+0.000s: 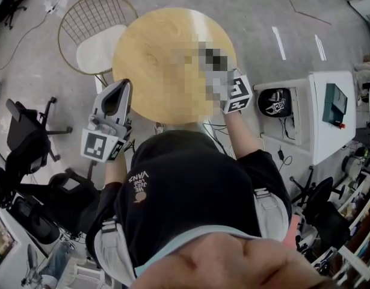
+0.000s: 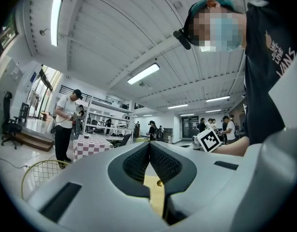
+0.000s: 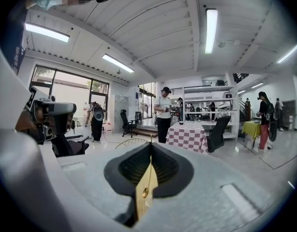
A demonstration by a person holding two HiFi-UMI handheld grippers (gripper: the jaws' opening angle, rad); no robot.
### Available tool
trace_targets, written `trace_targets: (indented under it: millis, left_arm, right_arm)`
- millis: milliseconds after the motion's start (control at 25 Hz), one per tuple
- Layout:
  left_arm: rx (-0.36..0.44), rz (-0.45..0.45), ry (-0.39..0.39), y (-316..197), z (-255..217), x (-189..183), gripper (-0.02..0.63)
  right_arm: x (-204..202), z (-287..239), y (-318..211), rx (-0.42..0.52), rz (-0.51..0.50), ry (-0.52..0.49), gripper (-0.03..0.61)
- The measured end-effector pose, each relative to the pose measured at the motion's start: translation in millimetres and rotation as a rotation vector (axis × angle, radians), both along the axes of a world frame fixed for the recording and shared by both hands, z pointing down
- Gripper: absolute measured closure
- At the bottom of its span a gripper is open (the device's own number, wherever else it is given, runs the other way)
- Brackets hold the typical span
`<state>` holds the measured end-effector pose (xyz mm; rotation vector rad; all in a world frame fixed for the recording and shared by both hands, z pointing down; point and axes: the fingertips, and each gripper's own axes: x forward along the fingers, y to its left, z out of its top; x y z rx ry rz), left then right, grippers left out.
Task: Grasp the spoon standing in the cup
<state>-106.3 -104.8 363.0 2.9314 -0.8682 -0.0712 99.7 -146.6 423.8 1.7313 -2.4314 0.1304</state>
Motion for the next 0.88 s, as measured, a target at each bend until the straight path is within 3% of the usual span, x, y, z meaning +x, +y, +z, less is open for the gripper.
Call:
trace_targets:
  millis: [320,520,880]
  left_arm:
    - [0.007,0.064,0.001,3.3,0.7,2.2,0.603]
    - [0.062,0.113,0.044,2.9,-2.7,4.4,0.603]
    - [0.080,0.134,0.058,-6.4,-10.1,12.6,0.603]
  right_arm:
    - [-1.0,-1.3,24.5,0.002,0.049,-0.017,0.577]
    - [1.4,-4.6,39.2,0.006,0.079,-0.034,0.577]
    - [9.4,-20.3,60.4,0.026,0.111,-0.066,0.577]
